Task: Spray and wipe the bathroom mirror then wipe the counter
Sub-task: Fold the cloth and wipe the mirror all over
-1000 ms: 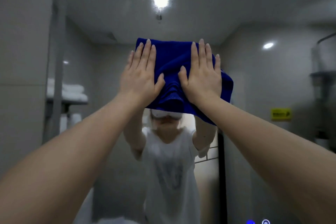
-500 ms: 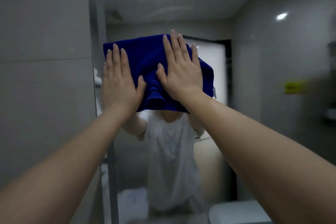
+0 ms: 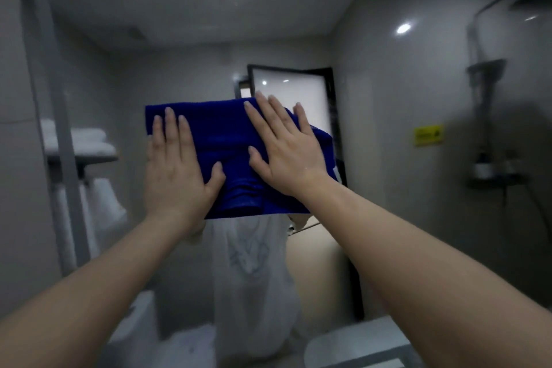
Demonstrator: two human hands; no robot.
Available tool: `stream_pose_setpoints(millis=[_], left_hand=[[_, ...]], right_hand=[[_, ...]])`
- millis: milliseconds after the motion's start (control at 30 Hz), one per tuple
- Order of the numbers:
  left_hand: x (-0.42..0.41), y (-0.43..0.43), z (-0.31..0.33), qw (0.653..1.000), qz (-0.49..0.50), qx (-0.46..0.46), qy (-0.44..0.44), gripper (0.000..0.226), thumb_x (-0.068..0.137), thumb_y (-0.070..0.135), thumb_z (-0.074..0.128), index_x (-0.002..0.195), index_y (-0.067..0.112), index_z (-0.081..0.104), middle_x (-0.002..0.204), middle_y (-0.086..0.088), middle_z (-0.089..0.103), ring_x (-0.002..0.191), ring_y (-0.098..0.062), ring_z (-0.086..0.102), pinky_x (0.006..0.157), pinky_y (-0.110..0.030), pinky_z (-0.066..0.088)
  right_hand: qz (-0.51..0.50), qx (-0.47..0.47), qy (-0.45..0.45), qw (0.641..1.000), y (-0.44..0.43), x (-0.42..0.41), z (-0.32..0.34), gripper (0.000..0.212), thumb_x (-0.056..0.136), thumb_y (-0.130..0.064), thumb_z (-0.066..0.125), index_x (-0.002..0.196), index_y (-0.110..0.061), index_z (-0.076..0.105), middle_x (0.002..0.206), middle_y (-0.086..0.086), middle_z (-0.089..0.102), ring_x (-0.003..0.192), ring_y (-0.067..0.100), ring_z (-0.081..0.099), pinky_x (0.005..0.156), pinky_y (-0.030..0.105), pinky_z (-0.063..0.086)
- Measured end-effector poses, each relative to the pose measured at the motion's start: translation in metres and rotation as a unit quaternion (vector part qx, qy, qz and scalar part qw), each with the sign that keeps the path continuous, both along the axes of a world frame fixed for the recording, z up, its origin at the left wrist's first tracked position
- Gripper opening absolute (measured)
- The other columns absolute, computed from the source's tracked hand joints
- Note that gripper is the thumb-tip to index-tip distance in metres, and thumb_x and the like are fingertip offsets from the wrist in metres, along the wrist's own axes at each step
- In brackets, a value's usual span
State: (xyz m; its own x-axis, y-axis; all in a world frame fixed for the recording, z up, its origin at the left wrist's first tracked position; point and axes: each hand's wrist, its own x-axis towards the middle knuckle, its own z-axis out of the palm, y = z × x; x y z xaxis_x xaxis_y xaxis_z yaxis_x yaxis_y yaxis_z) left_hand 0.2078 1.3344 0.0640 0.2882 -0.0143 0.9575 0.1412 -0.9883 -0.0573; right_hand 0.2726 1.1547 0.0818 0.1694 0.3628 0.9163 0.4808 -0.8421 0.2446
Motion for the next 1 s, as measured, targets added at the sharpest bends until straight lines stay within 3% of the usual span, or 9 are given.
stream_pose_setpoints(millis=[267,500,600,867,1000], left_hand=[[0.051,-0.148,0.007,0.998,-0.027,0.056,0.005,0.085,0.086,0.055,0.022,0.15,0.002,0.003,0.158,-0.018,0.003,0.147,-0.03,0.0,0.118,-0.039,0.001],[0.097,-0.284,0.016,0.993,-0.068,0.1,0.002,0.084,0.087,0.054,0.026,0.15,0.002,0.006,0.159,-0.017,0.004,0.145,-0.022,-0.005,0.118,-0.036,-0.004],[0.113,-0.33,0.012,0.992,-0.071,0.105,0.001,0.083,0.088,0.054,0.026,0.149,0.002,0.005,0.158,-0.017,0.005,0.147,-0.026,0.0,0.117,-0.036,-0.007],[0.117,-0.342,0.009,0.988,-0.074,0.133,0.014,0.081,0.087,0.048,0.027,0.15,0.002,0.008,0.158,-0.017,0.008,0.147,-0.028,0.004,0.119,-0.037,-0.001],[0.113,-0.334,0.011,0.985,-0.075,0.155,0.024,0.077,0.087,0.044,0.025,0.15,0.002,0.009,0.159,-0.016,0.006,0.147,-0.027,0.003,0.118,-0.036,-0.003]], right_hand=[[-0.021,0.064,-0.002,0.998,-0.149,0.05,-0.015,0.067,0.094,-0.044,0.024,0.153,-0.015,0.011,0.161,0.006,0.012,0.147,0.021,0.014,0.119,0.049,0.013],[-0.041,0.103,0.013,0.994,-0.286,0.091,-0.023,0.067,0.094,-0.043,0.022,0.153,-0.014,0.009,0.161,0.008,0.012,0.147,0.024,0.014,0.118,0.048,0.012],[-0.048,0.102,0.016,0.994,-0.332,0.104,-0.026,0.067,0.094,-0.043,0.022,0.153,-0.015,0.007,0.161,0.008,0.011,0.147,0.023,0.013,0.119,0.049,0.011],[-0.056,0.103,0.009,0.993,-0.349,0.109,-0.031,0.067,0.095,-0.043,0.02,0.153,-0.013,0.008,0.161,0.011,0.012,0.148,0.024,0.012,0.119,0.048,0.009],[-0.064,0.157,0.019,0.985,-0.332,0.105,-0.035,0.067,0.095,-0.044,0.017,0.154,-0.014,0.006,0.161,0.009,0.007,0.148,0.023,0.008,0.119,0.044,0.002]])
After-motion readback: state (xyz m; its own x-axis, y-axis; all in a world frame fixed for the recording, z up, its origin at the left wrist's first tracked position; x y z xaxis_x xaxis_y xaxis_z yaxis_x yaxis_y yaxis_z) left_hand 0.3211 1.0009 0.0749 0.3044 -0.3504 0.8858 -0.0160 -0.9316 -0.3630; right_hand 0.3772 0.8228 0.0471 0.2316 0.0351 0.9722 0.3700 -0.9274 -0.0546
